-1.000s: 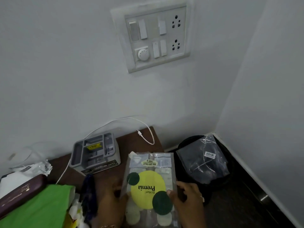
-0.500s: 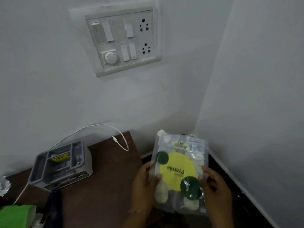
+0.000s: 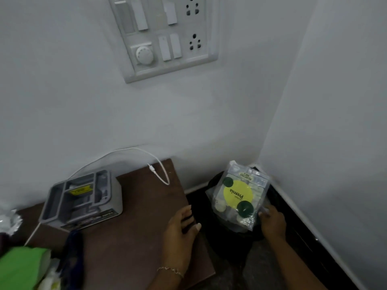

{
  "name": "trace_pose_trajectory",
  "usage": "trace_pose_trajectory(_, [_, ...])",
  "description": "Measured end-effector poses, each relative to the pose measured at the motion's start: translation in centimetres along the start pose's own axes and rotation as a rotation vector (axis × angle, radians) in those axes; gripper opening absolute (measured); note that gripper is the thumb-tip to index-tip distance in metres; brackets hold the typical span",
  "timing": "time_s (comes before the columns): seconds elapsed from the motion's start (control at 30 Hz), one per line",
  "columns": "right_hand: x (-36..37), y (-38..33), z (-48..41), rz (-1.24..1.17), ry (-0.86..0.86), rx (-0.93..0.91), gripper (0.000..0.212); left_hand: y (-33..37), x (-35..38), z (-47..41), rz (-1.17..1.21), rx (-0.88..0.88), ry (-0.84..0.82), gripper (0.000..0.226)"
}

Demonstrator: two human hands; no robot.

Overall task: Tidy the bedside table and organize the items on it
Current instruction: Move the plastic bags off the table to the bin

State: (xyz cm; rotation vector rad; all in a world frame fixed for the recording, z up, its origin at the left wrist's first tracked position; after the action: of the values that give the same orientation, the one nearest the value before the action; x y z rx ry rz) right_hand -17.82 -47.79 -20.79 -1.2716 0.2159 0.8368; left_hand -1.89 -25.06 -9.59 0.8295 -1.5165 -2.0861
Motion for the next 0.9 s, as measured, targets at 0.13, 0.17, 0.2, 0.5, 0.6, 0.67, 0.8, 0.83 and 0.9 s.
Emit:
trace_pose_trajectory(0.13, [0.4, -0.5, 1.5, -0.044, 0.013, -0.008, 0.022, -0.2, -1.1, 0.8, 0.049, -0.023, 0.028, 0.045])
trace_pose_trajectory(0.17, [0.5, -0.6, 2.1, -0.084, 0.012, -0.006, 0.021, -0.1, -1.5, 1.3, 0.065, -0.026, 0.042, 0.046])
trace_pose_trajectory(0.2, [0.5, -1.0, 3.1, -0.118, -0.001, -0.019, 0.019, -0.1, -2.1, 1.9, 0.087, -0.027, 0.061, 0.046])
trace_pose_trajectory(0.5, [4.1, -13.8, 19.4, -0.458, -0.063, -0.298, 0.014, 0.3, -16.1, 11.9, 0.160, 0.085, 0.550, 0.032])
trace_pose_trajectory(0.6, [8.9, -17.7, 25.6, -0.520, -0.277, -0.384, 0.022, -1.4, -22.1, 17.4, 0.182, 0.041, 0.796, 0.025])
trace_pose_trajectory(0.67, [13.1, -19.8, 28.9, -0.485, -0.441, -0.402, 0.023, -3.6, -26.0, 20.4, 0.110, -0.048, 0.967, 0.024])
trace_pose_trajectory(0.8, [21.0, -23.8, 33.4, -0.301, -0.664, -0.398, 0.033, -8.2, -31.7, 23.5, 0.028, -0.477, 1.138, 0.052])
trace_pose_trajectory(0.83, [22.6, -24.4, 33.9, -0.235, -0.674, -0.402, 0.038, -8.8, -32.6, 23.6, 0.012, -0.569, 1.127, 0.060])
trace_pose_trajectory(0.9, [25.1, -25.2, 34.4, -0.108, -0.659, -0.428, 0.051, -9.4, -33.9, 23.2, 0.042, -0.591, 1.087, 0.068])
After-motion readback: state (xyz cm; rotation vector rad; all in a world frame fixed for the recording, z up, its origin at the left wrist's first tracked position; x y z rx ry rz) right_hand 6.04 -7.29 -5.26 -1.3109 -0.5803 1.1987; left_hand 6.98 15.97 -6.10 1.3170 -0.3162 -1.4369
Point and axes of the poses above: each hand's wrist, its own z-axis away from the middle knuckle, its own x-axis out of the palm, y = z × x, the point moved 4 cm from there along -z, towards the middle knuckle, and after that the axes turned 9 degrees about -y, right-handed, at the moved point
